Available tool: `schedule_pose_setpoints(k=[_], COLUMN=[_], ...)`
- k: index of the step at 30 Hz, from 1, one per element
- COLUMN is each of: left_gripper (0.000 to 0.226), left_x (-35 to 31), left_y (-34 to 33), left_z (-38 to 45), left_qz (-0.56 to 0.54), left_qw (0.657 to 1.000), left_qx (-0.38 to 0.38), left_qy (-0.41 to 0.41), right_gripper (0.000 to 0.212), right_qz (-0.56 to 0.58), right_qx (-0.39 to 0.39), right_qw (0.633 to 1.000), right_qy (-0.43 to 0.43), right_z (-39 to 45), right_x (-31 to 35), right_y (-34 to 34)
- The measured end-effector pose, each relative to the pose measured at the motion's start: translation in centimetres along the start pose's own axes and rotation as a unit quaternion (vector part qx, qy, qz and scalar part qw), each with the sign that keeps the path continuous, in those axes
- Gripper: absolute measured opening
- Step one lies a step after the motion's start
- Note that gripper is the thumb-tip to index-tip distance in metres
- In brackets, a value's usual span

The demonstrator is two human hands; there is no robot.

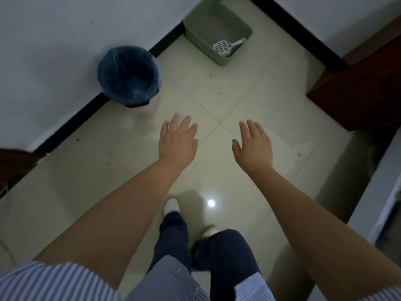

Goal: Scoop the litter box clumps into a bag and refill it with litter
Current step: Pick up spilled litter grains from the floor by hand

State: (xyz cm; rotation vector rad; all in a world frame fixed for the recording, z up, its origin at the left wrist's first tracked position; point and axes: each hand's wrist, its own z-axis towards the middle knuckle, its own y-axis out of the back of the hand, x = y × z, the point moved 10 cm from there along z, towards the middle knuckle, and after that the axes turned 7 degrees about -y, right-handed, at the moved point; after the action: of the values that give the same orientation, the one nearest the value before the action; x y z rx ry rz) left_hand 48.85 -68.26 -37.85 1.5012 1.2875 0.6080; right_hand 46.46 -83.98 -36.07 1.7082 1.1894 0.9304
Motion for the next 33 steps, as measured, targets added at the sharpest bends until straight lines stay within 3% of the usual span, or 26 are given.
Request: schedule_pose_setpoints(k=[6, 13, 16, 26, 33], left_gripper=[0.047, 0.045, 0.046, 0.047, 0.05], left_x=[-2.6, -3.8, -3.8, 2.6, 7.2], left_y=[4.2, 6.6, 7.2, 8.2, 11.6], left_z=[13.7, 28.0, 32.4, 44.9, 52.0], left_qz=[0.018, 0.015, -0.003, -0.066, -0.098], left_qw=[1.0, 0.998, 0.997, 0.985, 0.973], left_qx=[0.02, 0.025, 0.017, 0.047, 0.001], left_qy=[-0.006, 0.057, 0.074, 0.154, 0.207], right_gripper=[0.052, 0.053, 0.05, 0.052, 0.05], right_qz=[0.028, 0.01, -0.019, -0.13, -0.105], right_qx=[0.002, -0.024, 0.002, 0.083, 0.047], right_qw=[1.0, 0.999, 0.999, 0.98, 0.971], right_qy=[0.004, 0.023, 0.036, 0.124, 0.208], right_z=[12.7, 27.4, 32.8, 49.9, 58.8], right_x=[-3.4, -8.8, -9.0, -2.5, 5.6], right_y=[5.1, 10.6, 11.3, 14.0, 15.6])
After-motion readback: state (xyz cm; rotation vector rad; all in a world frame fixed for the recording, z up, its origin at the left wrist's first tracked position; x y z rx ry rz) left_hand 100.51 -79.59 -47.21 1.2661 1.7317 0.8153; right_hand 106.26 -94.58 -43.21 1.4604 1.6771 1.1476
